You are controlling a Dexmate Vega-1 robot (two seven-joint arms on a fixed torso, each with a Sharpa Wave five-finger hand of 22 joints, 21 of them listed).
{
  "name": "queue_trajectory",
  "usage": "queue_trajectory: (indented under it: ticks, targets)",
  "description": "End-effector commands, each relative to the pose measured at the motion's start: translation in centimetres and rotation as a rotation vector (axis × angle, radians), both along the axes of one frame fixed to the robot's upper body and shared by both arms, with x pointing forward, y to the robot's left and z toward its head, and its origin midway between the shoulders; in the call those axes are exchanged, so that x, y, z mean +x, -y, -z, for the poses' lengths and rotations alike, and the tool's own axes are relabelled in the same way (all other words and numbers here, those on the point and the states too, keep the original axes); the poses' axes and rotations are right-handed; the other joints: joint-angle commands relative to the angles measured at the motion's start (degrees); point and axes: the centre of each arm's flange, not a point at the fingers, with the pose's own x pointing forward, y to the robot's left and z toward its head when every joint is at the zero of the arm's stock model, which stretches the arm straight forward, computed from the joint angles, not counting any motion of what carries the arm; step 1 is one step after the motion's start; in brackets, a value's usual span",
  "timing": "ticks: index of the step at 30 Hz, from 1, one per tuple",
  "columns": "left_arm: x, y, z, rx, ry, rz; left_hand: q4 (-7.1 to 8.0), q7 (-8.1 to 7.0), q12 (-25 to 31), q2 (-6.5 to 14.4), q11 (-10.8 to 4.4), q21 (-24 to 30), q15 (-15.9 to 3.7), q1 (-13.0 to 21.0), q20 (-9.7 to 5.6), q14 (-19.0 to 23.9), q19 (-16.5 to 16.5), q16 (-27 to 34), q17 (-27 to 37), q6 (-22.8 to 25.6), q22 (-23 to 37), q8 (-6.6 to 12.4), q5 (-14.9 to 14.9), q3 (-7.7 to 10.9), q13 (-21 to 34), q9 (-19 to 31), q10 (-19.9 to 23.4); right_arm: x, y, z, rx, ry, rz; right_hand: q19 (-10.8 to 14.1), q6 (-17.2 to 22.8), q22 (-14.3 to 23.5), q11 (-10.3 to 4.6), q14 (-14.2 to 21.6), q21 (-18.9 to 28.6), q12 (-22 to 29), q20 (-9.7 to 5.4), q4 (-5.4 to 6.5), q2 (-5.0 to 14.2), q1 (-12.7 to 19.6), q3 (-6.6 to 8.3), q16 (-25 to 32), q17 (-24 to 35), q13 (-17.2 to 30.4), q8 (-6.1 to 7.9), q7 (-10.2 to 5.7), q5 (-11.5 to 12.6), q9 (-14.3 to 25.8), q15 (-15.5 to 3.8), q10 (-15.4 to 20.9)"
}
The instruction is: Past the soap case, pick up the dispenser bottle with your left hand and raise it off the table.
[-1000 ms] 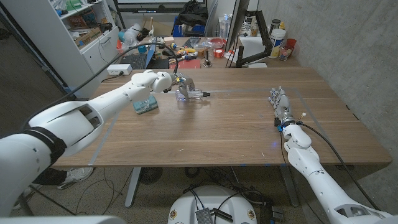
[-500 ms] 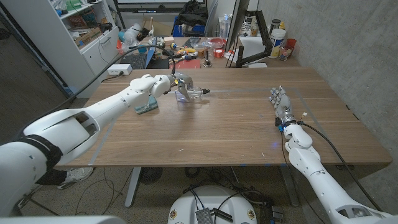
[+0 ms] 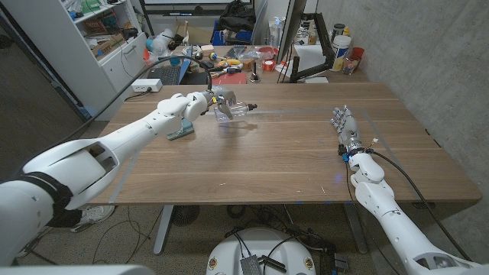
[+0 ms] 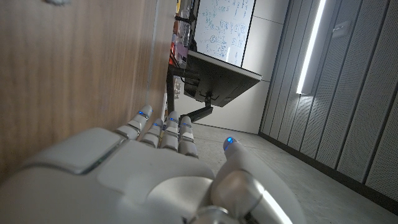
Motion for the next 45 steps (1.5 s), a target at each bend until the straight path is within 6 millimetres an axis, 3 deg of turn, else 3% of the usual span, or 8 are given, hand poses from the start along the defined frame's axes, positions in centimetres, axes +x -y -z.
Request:
queue_trajectory:
  ticks: [1, 45]
  targets:
    - [-0.5, -0.4, -0.5, -0.050, 0.033, 0.014, -0.43, -4.80, 0.4, 8.3, -11.43, 0.5, -12.44, 8.4, -4.90, 7.5, 2.8, -0.4, 0.0, 9.2, 0.0, -0.10, 0.0, 3.97, 0.1, 0.3, 11.9, -0.1, 0.0, -0.1, -0.004, 0.004, 0.007, 0.4, 0.4, 0.1, 0.23, 0.3, -0.2, -0.1, -3.58, -0.07, 0.21, -0.7, -0.26, -0.1, 0.2, 0.2, 0.22, -0.11, 0.2, 0.3, 0.04, 0.5]
    - [-2.5, -1.0, -1.3, -0.171, 0.163, 0.053, 0.51, -4.64, -0.3, 8.7, -11.43, 1.0, -12.35, 8.0, -5.09, 8.7, 4.4, -1.7, -0.4, 10.1, -0.1, -0.99, -0.7, 4.22, -0.5, 0.3, 12.9, -1.0, 0.2, -0.1, -0.001, 0.025, 0.006, 0.8, 0.4, 0.1, 0.19, 0.3, -1.2, -0.1, -3.53, -0.13, 0.13, -0.7, -0.32, -0.2, 0.2, 0.2, 0.21, -0.06, 0.2, 0.3, 0.04, 0.5]
